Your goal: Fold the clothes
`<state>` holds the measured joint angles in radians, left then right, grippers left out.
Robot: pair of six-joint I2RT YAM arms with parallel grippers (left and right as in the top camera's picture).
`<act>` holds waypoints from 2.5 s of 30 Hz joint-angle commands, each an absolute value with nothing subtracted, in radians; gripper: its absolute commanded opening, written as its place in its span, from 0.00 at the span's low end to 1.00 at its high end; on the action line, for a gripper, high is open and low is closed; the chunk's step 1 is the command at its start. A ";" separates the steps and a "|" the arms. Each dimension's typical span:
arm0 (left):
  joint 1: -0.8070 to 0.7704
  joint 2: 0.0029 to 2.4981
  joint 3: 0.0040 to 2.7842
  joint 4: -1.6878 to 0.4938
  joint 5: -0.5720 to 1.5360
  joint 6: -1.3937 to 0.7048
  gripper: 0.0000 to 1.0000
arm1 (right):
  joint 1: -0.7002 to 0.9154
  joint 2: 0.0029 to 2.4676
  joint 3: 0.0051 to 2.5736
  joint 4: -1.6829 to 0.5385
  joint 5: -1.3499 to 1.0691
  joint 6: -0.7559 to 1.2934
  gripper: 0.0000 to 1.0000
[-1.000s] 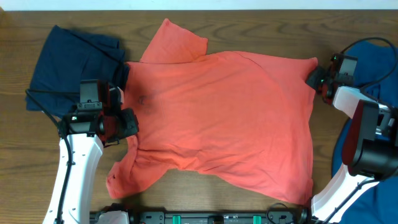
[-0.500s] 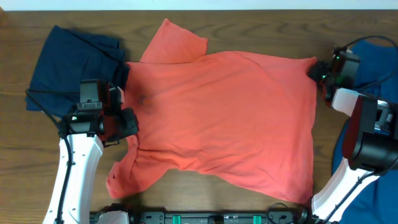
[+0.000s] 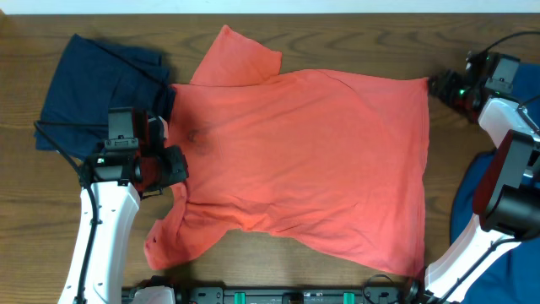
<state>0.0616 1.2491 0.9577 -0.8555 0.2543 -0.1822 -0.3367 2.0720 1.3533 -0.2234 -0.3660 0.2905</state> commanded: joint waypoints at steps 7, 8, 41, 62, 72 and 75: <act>0.064 1.246 0.971 -0.855 0.255 -0.176 0.26 | -0.336 2.119 1.364 -0.193 -0.409 0.188 0.57; 0.064 1.246 0.971 -0.855 0.255 -0.176 0.26 | -0.332 2.137 1.364 -0.170 -0.407 0.173 0.57; 0.014 1.246 0.971 -0.837 0.254 -0.176 0.32 | -0.368 2.263 1.685 -0.045 -0.563 0.373 0.52; 0.016 1.389 0.912 -0.921 0.123 -0.215 0.39 | -0.321 1.759 1.676 -1.113 -0.410 0.160 0.57; 0.016 1.390 0.968 -0.874 0.229 -0.176 0.28 | -0.297 1.806 1.351 -0.912 -0.116 0.272 0.32; 0.016 1.390 0.968 -0.879 0.233 -0.168 0.27 | -0.305 1.832 1.289 -0.766 -0.090 0.250 0.34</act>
